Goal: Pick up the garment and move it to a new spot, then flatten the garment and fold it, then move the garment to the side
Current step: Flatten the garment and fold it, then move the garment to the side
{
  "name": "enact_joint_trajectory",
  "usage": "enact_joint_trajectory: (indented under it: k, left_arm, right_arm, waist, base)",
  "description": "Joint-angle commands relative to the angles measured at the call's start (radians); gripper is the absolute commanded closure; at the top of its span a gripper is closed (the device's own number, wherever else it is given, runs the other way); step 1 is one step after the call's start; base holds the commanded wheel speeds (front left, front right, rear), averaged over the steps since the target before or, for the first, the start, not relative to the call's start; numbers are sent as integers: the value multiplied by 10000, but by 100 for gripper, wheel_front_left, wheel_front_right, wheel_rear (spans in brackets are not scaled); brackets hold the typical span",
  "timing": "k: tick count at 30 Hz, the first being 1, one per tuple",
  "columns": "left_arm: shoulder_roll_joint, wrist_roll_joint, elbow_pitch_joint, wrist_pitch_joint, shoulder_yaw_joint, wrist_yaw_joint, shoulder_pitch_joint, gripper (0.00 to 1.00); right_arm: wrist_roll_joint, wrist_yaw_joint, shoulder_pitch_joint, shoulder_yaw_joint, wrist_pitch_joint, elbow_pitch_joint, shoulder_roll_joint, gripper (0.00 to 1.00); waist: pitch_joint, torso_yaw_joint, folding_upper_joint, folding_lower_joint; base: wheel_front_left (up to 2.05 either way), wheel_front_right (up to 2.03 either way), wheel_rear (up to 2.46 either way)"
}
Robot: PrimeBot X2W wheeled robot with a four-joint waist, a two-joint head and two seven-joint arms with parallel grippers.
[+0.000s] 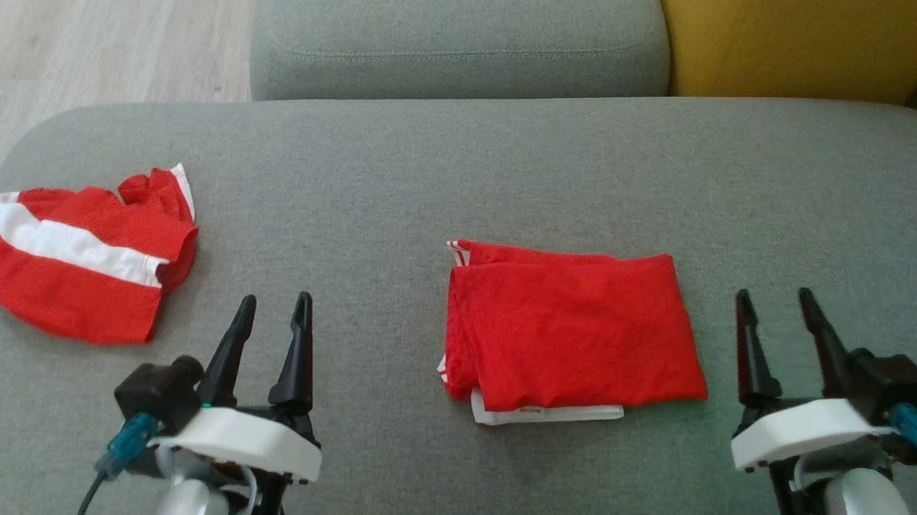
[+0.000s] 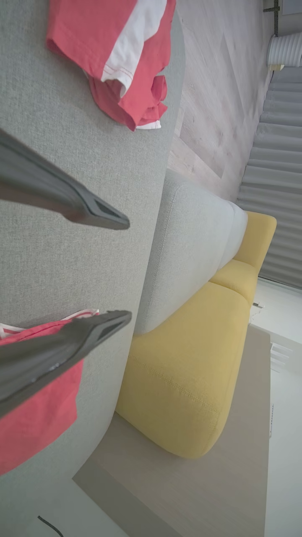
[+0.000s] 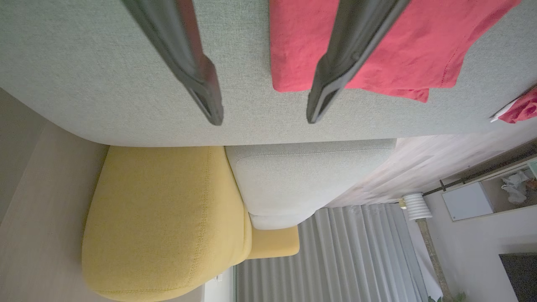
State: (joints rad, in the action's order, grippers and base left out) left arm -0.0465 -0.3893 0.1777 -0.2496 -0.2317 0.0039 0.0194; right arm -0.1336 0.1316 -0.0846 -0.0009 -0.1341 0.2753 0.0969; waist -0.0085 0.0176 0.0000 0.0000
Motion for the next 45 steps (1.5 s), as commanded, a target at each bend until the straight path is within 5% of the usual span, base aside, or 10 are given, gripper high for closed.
enact_joint_trajectory:
  k: [1, 12, 35, 36, 37, 45]
  left_arm:
    - [-37, 27, -412, -122, 262, 51, 272, 0]
    - [-37, -30, -602, -122, 182, 75, 513, 0]
    - [-37, 222, -332, -122, 63, -212, 1294, 0]
    - [-37, 228, -332, -122, 83, -206, 1305, 0]
    - [-37, 235, -330, -122, 112, -202, 1313, 0]
    - [-37, 257, -301, -122, 232, -269, 1394, 0]
  right_arm:
    - [90, -9, -231, 58, 23, -518, -12, 0]
    - [258, -9, -363, -145, 766, -479, -361, 0]
    - [-1141, -9, -2623, 432, 1511, 3570, -465, 0]
    - [-1082, -9, -2697, 550, 1471, 3673, -465, 57]
    - [-964, -9, -2770, 656, 1377, 3743, -466, 100]
    - [212, -9, -3313, 1379, 558, 3471, 569, 100]
  waist:
    - [8, 4, 0, 0]
    - [530, 114, 0, 0]
    - [1903, 627, 0, 0]
    - [1929, 596, 0, 0]
    - [1948, 553, 0, 0]
    - [1910, 41, 0, 0]
  base:
    - [0, 0, 0]
    - [0, 0, 0]
    - [0, 0, 0]
    - [0, 0, 0]
    - [0, 0, 0]
    - [0, 0, 0]
